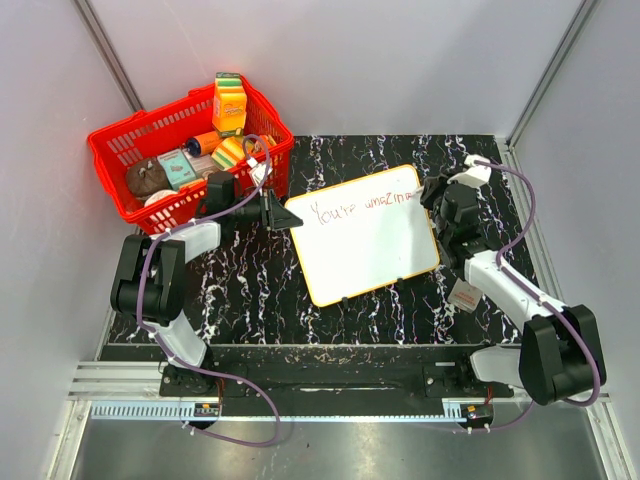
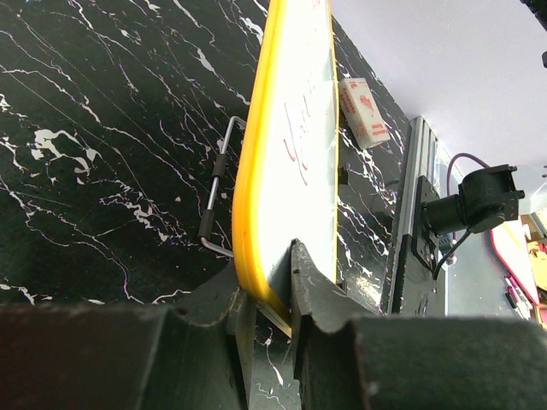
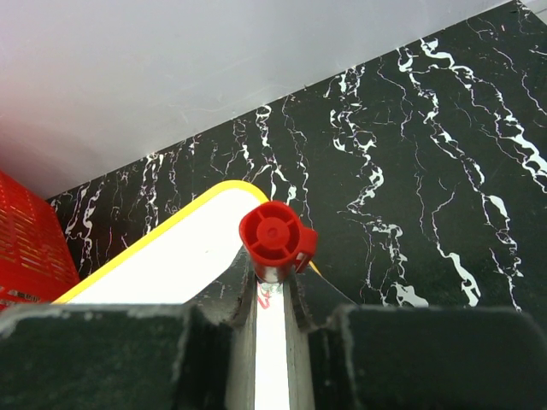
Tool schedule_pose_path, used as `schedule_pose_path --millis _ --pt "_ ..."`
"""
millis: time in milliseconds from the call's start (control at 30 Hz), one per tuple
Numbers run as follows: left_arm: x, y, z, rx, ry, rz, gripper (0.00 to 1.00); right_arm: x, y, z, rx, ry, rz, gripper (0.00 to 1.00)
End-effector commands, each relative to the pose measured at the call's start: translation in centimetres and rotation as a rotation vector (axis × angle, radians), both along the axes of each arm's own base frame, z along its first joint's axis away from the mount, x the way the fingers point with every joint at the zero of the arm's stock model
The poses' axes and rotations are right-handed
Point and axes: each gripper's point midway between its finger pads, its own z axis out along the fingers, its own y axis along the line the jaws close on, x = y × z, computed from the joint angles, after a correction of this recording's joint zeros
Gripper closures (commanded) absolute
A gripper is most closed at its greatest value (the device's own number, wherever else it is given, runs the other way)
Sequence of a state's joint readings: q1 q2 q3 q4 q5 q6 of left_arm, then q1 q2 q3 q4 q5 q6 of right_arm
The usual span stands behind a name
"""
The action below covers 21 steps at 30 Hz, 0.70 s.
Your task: Write a sentence on the whiteboard
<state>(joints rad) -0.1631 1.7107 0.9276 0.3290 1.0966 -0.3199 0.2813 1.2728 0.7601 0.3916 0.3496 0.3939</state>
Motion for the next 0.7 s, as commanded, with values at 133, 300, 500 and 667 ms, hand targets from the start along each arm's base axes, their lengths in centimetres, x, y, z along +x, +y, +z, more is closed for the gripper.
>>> schedule_pose_path --millis 133,300,500,667 --pt "-1.1 -1.0 -4.2 0.106 -0.075 -0.052 1.00 -1.4 -0.6 -1.0 -0.003 0.019 -0.003 1.00" --pt "-1.1 -1.1 -4.2 0.107 -0.075 -0.052 1.00 -2.1 -0.6 -1.6 0.000 0.038 0.005 1.00" --pt "-1.1 -1.0 -4.1 0.106 -0.075 -0.050 1.00 -3.0 -0.1 -2.1 0.027 0.048 0.038 1.00" --pt "-1.1 -1.0 -4.1 0.104 -0.076 -0.051 1.00 -3.2 0.7 -2.3 0.061 0.050 0.072 1.00"
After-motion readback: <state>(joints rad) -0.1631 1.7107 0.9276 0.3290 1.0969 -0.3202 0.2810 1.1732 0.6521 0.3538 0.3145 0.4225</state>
